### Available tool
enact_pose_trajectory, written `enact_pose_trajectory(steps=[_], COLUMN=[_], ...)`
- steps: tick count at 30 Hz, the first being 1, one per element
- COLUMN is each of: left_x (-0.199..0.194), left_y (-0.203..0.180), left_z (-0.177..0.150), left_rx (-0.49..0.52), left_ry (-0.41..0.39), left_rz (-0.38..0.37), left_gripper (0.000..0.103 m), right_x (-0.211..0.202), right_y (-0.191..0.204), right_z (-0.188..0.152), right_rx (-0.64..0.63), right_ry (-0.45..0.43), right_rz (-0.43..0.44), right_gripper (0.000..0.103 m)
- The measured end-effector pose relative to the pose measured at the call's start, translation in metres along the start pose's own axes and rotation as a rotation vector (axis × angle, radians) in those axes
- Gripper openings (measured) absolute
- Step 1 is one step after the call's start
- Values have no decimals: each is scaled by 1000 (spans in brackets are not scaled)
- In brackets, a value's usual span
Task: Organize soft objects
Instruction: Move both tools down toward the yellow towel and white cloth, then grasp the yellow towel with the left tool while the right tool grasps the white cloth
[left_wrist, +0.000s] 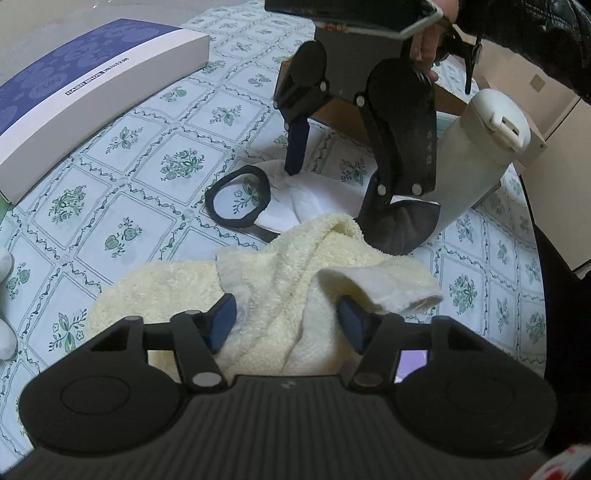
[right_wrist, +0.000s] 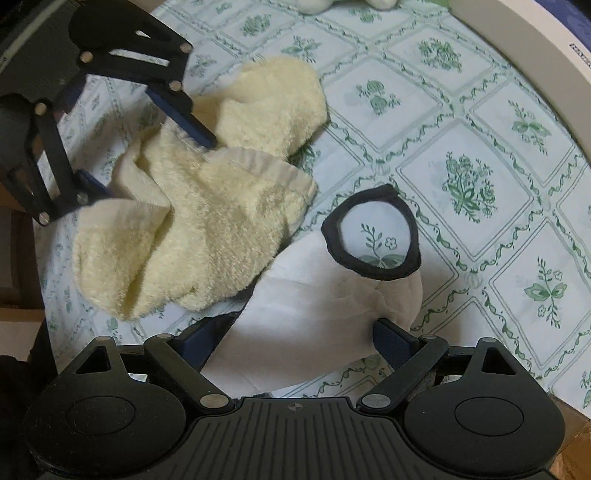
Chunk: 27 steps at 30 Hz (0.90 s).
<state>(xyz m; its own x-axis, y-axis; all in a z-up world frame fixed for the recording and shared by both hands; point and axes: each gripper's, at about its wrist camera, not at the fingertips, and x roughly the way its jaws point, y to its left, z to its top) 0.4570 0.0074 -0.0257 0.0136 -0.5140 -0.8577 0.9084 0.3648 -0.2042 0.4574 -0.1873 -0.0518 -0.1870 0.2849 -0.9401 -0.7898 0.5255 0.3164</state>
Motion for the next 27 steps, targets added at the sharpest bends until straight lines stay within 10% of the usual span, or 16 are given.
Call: enact_pose_trajectory(steps=[7, 9, 11, 20, 22, 25, 27], left_x=[-5, -7, -11, -21, -24, -24, -23], left_y=[-1, -2, -3, -1, 6, 13, 16], left_z=[0, 0, 1, 0, 0, -3, -6], left_rx=[-5, -5, -11, -24, -55, -81, -91], left_ry=[-26, -38, -56, -70, -72, -54, -54], left_rz=[15, 28, 47, 146, 165, 197, 215], left_gripper=[38, 25, 10, 8, 8, 8, 8], right_x=[5, 2, -4, -36, -37, -33, -30], right_y=[-2, -2, -3, 1, 0, 1, 6], right_z=[-2, -2, -2, 2, 2, 1, 0], right_rx=[14, 16, 28, 30, 34, 19, -9], right_ry=[21, 13, -14, -113, -101, -97, -118], right_rz=[-53, -73, -103, -161, -161, -148, -145], right_gripper=[38, 1, 0, 1, 6, 90, 101])
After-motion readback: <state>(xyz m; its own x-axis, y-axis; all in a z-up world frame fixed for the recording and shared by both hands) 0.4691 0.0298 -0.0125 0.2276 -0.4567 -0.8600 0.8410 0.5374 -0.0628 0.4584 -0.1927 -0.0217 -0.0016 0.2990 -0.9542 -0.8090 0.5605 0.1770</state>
